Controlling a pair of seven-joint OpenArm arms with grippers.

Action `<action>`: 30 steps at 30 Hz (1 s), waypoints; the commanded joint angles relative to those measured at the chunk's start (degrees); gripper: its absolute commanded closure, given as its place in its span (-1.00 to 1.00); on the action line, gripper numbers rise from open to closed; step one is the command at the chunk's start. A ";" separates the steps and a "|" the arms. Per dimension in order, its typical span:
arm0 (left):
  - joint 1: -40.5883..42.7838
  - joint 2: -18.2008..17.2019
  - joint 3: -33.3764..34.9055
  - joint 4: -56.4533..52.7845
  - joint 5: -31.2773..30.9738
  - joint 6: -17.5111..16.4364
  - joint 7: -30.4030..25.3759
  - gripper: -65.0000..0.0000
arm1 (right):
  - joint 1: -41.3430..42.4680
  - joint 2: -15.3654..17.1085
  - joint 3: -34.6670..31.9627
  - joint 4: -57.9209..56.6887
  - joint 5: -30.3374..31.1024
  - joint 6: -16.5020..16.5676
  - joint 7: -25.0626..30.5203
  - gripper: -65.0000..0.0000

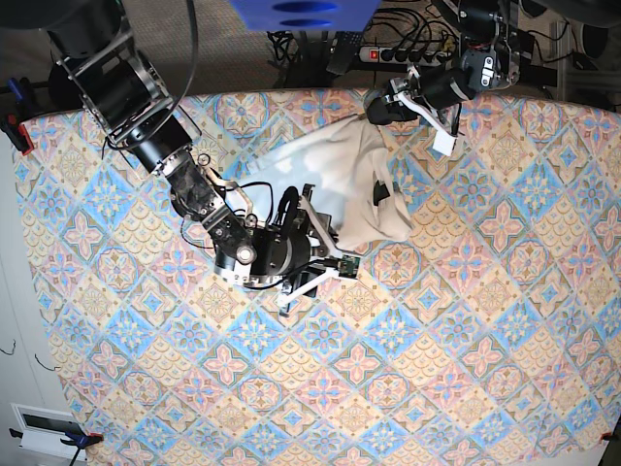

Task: Fold the T-shirt properly
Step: 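Pull the bundle edge with the left gripper and reposition the right gripper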

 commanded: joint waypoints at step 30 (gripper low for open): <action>3.98 -6.55 5.69 9.68 2.32 -0.49 -0.68 0.36 | 8.10 -5.99 2.15 -13.72 0.87 -0.03 8.94 0.17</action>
